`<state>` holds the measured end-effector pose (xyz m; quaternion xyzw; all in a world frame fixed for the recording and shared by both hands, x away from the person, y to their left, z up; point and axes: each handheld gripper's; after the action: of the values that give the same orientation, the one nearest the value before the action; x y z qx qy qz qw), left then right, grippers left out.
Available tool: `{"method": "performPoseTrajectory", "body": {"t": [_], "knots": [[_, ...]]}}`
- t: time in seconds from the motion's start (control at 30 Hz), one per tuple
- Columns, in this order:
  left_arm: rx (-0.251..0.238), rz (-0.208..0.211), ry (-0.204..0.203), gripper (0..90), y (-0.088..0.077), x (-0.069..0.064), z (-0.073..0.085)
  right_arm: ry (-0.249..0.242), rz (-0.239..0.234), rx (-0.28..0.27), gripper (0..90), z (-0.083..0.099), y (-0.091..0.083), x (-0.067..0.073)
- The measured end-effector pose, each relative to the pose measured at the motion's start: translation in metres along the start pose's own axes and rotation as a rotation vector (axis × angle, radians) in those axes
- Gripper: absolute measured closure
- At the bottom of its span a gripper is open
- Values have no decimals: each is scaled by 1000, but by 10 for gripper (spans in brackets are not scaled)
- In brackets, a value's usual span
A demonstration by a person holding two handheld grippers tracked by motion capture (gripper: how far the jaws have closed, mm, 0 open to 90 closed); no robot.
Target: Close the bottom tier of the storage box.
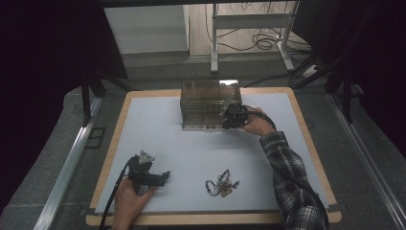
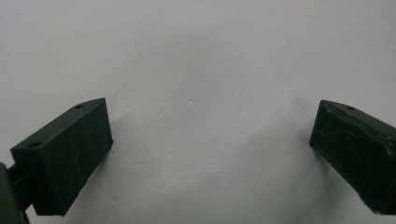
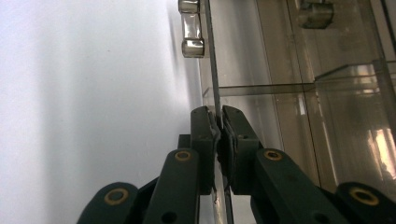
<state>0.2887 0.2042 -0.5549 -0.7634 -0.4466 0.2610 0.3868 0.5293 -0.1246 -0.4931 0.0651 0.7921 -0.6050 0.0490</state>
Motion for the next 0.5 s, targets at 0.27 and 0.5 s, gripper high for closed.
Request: {"method": "performPoseTrajectory", "body": {"t": [0.27, 0.5], "knots": [[0, 0, 0, 0, 0, 0, 0, -2, -11, 2, 838, 0, -2, 4], [-1, 1, -1, 0, 0, 0, 0, -14, -16, 1, 839, 0, -4, 7]]}}
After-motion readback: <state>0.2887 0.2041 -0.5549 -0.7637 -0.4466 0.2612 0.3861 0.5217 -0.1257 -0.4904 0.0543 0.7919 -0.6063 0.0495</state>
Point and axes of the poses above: each handheld gripper's, and its own axes: y roughly forward along the jaws, z roughly out of its underside, x roughly to its left, and after that the axes turned 9 degrees about x, right-handed
